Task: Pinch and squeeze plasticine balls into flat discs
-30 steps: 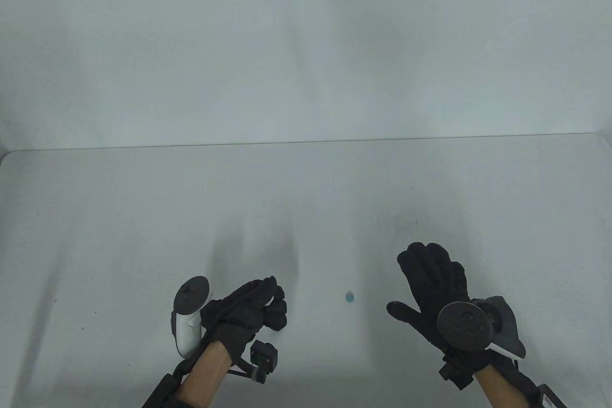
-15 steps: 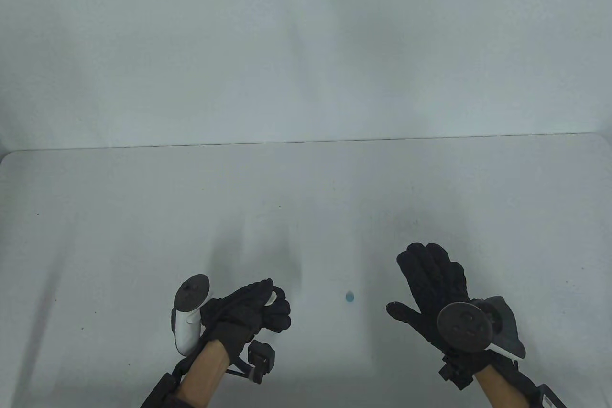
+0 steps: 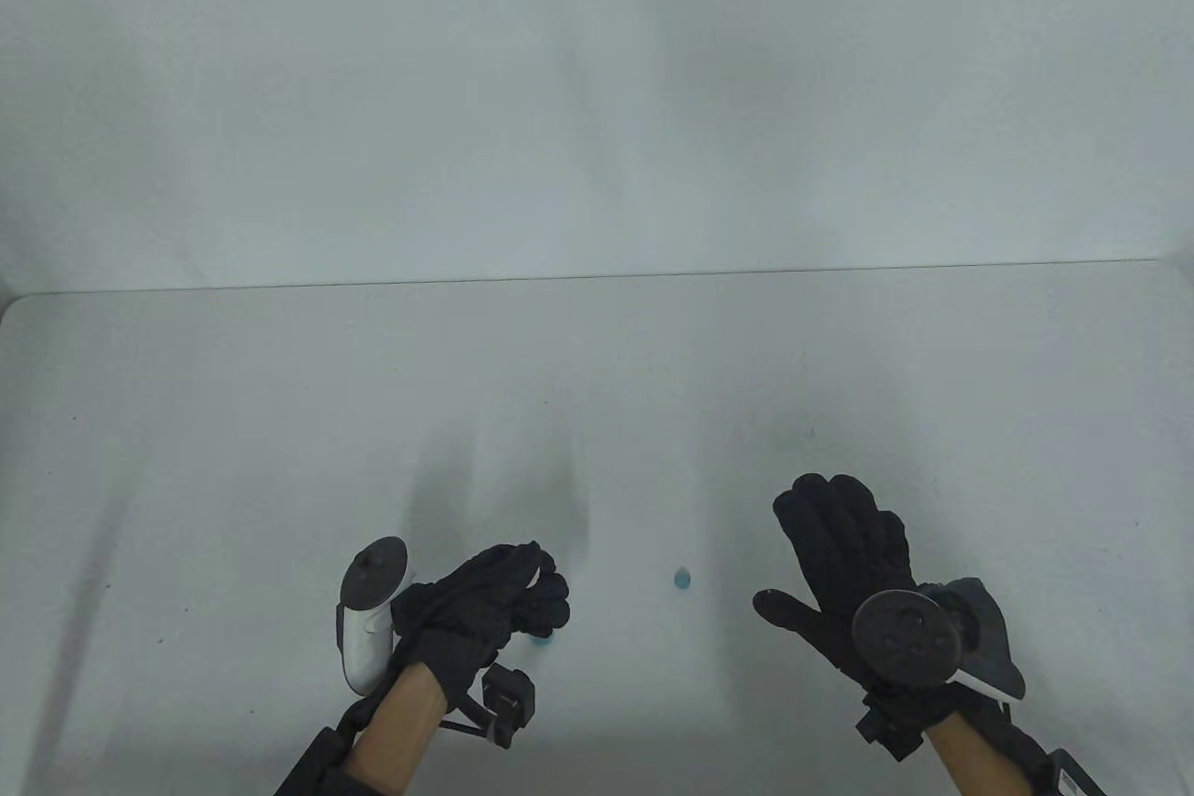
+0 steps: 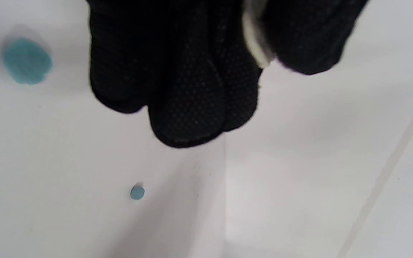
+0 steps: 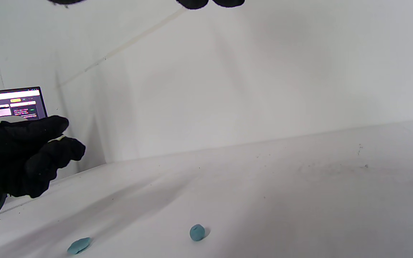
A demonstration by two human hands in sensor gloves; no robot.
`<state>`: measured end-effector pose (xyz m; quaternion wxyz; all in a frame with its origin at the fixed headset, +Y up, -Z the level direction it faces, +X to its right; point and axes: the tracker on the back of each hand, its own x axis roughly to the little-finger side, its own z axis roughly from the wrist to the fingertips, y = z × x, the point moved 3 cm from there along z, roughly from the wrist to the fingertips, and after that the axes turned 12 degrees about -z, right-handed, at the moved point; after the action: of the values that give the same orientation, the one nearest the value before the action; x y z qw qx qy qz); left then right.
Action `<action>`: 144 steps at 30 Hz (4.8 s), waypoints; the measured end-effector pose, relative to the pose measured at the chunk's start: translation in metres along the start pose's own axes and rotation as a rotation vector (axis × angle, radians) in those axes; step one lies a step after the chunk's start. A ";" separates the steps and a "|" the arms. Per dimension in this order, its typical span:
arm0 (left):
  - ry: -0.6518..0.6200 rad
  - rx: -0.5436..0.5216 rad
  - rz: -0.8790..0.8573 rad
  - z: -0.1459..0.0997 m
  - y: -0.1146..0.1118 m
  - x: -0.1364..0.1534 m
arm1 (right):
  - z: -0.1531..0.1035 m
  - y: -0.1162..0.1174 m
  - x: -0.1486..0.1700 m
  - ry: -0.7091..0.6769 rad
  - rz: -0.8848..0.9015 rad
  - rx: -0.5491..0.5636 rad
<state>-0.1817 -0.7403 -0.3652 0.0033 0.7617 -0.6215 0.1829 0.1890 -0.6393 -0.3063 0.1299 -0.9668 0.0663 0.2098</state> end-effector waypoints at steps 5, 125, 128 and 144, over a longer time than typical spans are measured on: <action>0.001 0.027 0.074 -0.002 -0.004 -0.006 | 0.000 0.000 0.000 -0.002 0.001 -0.002; 0.175 0.023 1.229 0.082 -0.036 0.000 | 0.000 -0.004 -0.006 -0.012 0.020 0.024; 0.181 0.067 1.346 0.086 -0.047 0.002 | -0.001 -0.004 -0.005 -0.010 0.020 0.020; 0.063 0.033 1.606 0.084 -0.065 0.009 | -0.002 -0.005 -0.002 -0.012 0.019 0.021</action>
<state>-0.0954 -0.7534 -0.4264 -0.1230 0.0764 -0.9764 0.1602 0.1887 -0.6347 -0.3026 0.1384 -0.9634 0.0772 0.2161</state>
